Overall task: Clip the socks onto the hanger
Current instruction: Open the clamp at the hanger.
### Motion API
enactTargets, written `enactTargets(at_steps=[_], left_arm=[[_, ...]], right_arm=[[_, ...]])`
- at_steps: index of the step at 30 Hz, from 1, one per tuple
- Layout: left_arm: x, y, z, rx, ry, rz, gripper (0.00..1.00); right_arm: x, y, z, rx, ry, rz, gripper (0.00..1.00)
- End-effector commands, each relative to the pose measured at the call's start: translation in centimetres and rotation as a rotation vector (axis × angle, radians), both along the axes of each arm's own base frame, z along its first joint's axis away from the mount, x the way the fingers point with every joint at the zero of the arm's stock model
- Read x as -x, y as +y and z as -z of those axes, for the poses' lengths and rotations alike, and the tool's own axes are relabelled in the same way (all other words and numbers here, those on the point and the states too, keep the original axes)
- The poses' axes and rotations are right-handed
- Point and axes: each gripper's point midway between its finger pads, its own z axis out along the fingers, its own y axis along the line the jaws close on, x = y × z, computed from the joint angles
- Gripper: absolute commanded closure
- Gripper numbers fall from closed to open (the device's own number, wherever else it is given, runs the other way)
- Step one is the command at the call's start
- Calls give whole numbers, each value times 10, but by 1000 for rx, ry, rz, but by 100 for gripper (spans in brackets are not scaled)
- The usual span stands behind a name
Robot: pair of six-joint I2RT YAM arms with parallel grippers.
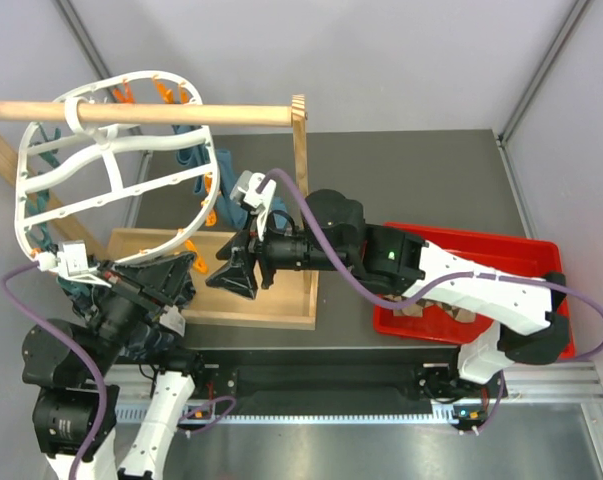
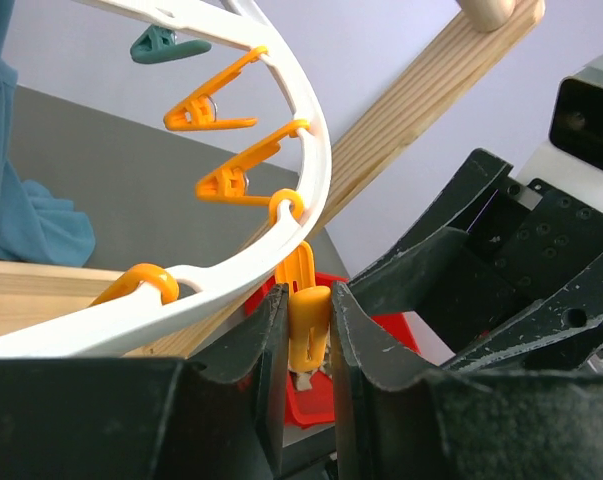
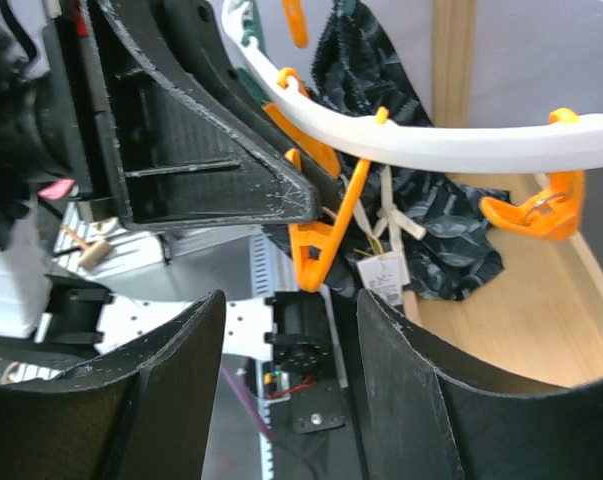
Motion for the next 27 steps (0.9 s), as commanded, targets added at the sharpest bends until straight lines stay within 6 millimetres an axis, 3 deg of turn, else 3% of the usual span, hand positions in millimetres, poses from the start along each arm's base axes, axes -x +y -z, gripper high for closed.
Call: enactTargets(at_steps=[1, 6, 16, 27], left_arm=[[6, -3, -24, 51, -108, 21, 100], [14, -4, -32, 94, -154, 35, 100], [24, -3, -38, 129, -199, 41, 100], [24, -3, -37, 128, -194, 44, 100]], right_arm=[[13, -7, -29, -103, 31, -68, 45], [19, 0, -36, -146, 83, -127, 46], [13, 23, -29, -148, 134, -153, 50], [14, 22, -37, -181, 145, -180, 66]])
